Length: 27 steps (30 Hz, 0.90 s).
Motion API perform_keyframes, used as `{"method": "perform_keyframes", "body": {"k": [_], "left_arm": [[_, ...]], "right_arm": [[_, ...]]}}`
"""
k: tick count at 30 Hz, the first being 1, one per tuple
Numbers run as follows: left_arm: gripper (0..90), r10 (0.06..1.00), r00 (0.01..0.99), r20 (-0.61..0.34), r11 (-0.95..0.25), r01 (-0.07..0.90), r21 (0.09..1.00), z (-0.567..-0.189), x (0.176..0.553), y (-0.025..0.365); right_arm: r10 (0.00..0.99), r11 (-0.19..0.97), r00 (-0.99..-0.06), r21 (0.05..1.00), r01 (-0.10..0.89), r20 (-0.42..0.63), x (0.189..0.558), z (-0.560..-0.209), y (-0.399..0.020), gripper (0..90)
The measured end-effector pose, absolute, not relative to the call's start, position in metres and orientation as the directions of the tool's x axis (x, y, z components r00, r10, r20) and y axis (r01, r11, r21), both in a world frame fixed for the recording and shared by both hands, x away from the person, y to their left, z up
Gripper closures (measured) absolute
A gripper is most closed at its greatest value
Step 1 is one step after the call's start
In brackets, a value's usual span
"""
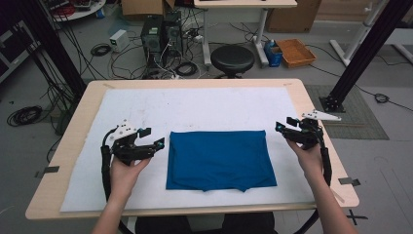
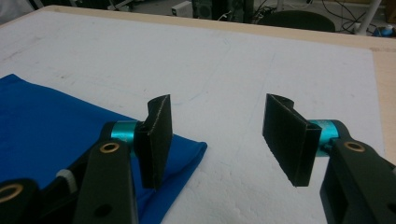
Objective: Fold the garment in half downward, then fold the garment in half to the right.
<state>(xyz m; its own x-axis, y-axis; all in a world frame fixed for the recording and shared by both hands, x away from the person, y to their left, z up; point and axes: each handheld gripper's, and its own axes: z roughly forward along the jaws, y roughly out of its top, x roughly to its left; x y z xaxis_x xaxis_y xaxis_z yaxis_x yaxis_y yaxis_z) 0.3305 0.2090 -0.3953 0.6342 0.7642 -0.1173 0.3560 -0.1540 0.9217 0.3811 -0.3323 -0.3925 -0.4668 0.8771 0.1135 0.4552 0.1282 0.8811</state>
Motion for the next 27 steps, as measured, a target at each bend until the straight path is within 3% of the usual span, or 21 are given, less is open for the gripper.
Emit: {"method": "perform_keyframes", "body": {"k": [8,16,27], "left_arm": [[30.0,0.777,0.622,-0.098,-0.169,0.356,0.919,-0.390,0.320,0.201],[30.8,0.778,0.614,-0.132,-0.172,0.410,0.896,-0.406,0.286,0.190],[40.7,0.823,0.510,-0.248,-0.112,0.575,0.811,-0.445,0.250,0.175]], "right_arm": [[0.874,0.133,-0.474,0.883,0.451,0.110,0.381,-0.391,-0.330,43.0],[0.873,0.139,-0.477,0.884,0.447,0.104,0.380,-0.390,-0.329,43.0],[0.856,0.174,-0.510,0.882,0.437,0.083,0.376,-0.391,-0.317,43.2]]}}
